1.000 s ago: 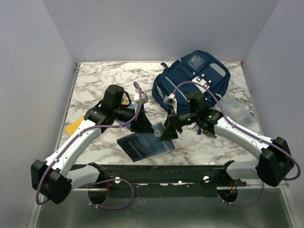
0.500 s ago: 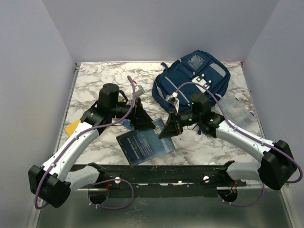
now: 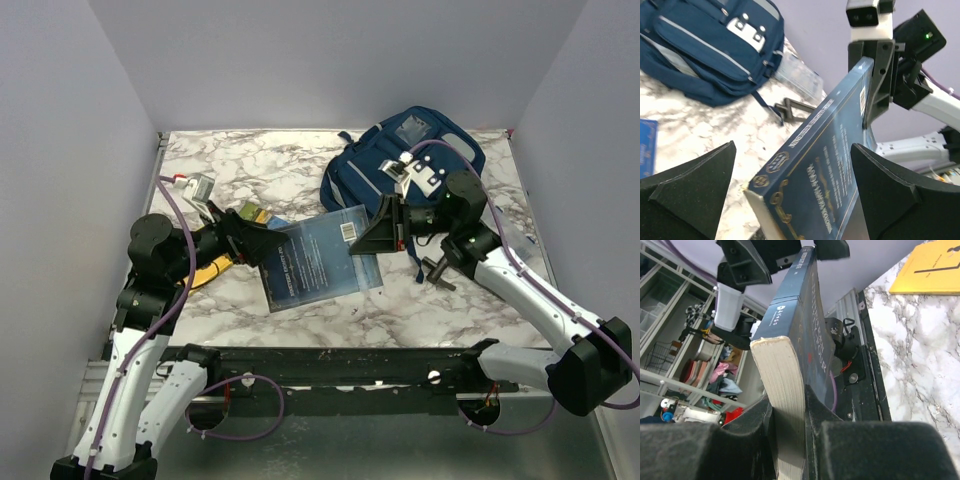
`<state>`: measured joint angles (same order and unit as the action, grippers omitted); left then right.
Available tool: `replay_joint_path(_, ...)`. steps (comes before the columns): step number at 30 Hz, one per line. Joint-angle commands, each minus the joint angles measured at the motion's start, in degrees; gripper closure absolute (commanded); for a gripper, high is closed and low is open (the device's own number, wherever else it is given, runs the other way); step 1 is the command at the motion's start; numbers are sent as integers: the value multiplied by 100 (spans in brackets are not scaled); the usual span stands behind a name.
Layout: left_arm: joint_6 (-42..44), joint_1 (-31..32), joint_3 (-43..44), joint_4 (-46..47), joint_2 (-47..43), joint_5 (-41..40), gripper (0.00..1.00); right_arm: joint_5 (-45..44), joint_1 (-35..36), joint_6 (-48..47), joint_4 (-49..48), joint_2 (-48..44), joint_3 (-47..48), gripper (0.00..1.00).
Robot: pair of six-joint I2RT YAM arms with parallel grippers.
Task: Pack the student bag
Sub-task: Pick up the book from the center of the board.
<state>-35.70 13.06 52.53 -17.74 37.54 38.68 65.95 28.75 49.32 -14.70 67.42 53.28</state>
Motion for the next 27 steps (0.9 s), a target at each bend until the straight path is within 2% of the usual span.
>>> replay_joint_path(1,-716,-9,-137,426,-197,898,2,331,-114,385,-785,-226,415,100)
replay_joint_path(3,-1028,-13,-176,625,-305,1131,2,339,-171,480,-933,-253,466,100)
replay_joint_path(8,-1285,-10,-91,617,-584,1120,2,388,-302,564,-1027,-274,661,100)
replay_joint_path(11,-2128,-12,-551,1712,-601,1582,3,383,-363,1012,-1743,-195,616,100)
replay_joint_path(15,-3133,-14,-1057,3318,-551,1825,20,320,-388,2095,-3181,67,423,100)
replay_joint_path(18,-3375,-11,-1144,3750,-473,1826,33,186,-392,2693,-4106,231,292,100)
replay_joint_path(22,-3556,47,-1203,4089,-324,1777,46,2,-393,2894,-4468,405,200,100)
replay_joint_path(26,-3569,168,-1168,4246,-51,1752,50,-62,-389,2873,-4504,543,66,100)
replay_joint_path(27,-3546,230,-1166,4260,32,1762,55,-102,-389,2846,-4487,548,24,100)
